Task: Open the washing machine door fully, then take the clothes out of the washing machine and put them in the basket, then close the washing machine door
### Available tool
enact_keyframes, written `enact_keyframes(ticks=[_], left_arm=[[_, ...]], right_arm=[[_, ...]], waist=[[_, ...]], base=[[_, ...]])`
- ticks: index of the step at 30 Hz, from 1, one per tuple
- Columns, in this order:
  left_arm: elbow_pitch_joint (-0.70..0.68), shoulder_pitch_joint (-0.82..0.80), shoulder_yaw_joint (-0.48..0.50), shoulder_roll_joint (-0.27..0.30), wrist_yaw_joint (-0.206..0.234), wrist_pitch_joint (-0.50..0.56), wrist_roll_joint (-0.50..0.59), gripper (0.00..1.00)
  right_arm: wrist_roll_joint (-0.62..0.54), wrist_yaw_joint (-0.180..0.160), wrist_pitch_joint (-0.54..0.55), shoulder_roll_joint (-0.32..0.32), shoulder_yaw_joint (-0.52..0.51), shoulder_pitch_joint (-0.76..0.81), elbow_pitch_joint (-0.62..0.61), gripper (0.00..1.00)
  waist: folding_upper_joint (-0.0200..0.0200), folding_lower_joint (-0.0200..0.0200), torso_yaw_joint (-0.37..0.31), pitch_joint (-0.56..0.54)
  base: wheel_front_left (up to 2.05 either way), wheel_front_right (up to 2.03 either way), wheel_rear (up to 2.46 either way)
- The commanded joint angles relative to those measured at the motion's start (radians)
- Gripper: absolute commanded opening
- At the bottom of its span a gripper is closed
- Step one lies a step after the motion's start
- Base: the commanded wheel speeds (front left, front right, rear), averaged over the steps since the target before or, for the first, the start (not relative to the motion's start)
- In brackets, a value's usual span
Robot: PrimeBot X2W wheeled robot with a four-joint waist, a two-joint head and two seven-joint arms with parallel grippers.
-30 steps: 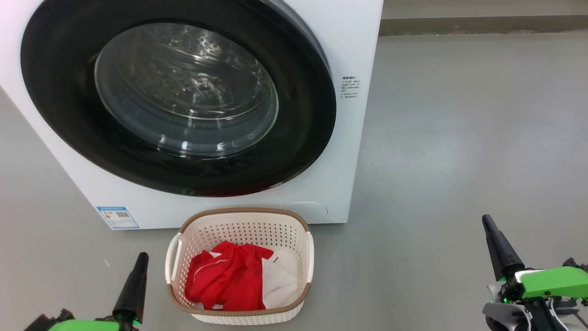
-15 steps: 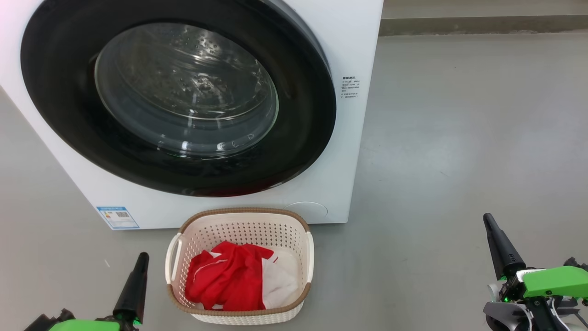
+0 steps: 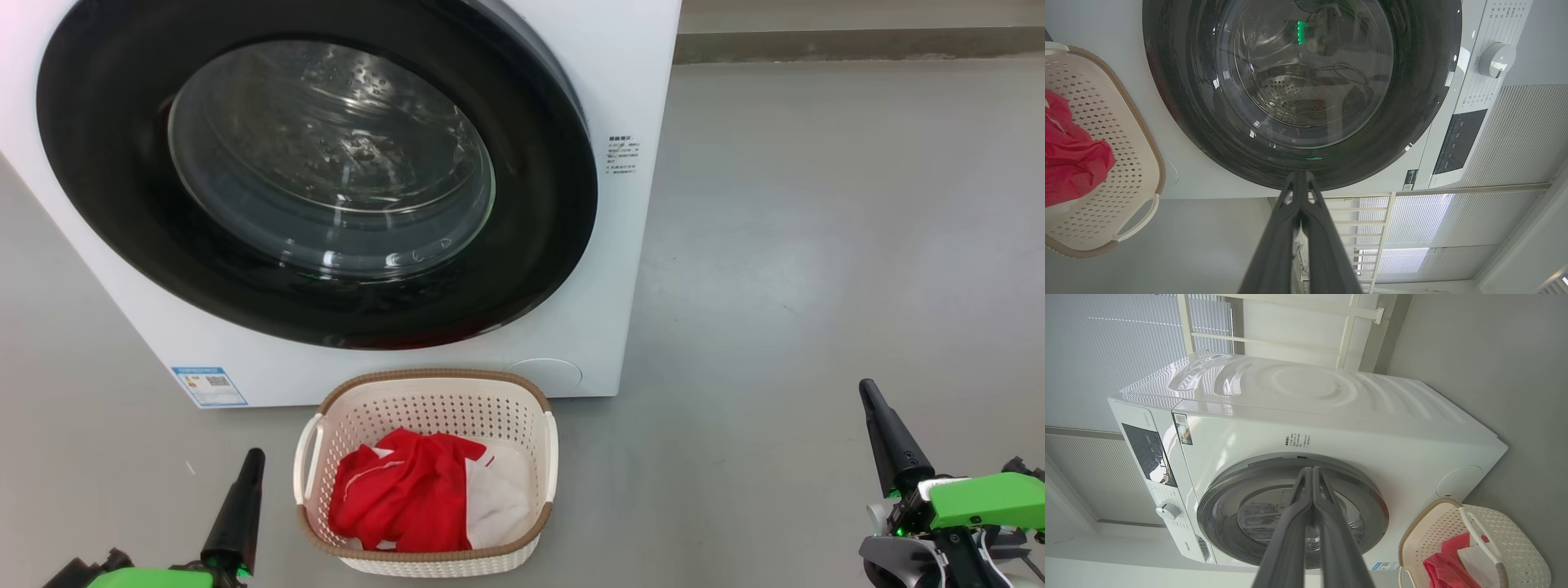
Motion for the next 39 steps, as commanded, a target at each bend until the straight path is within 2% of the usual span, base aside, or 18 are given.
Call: enact_keyframes(ticks=[1, 39], left_arm=[[-0.021, -0.039, 0.026, 0.008, -0.007, 0.004, -0.006, 0.0], [-0.021, -0.039, 0.026, 0.008, -0.007, 0.004, -0.007, 0.0]], right_arm=[[0.003, -0.001, 0.007, -0.011, 0.018, -0.04, -0.03, 0.0], [0.003, -0.001, 0.006, -0.011, 0.019, -0.04, -0.03, 0.0]], waist=[[0.0, 0.0, 0.0, 0.0], [0.0, 0.0, 0.0, 0.0]], base=[[0.0, 0.0, 0.0], [0.0, 0.0, 0.0]])
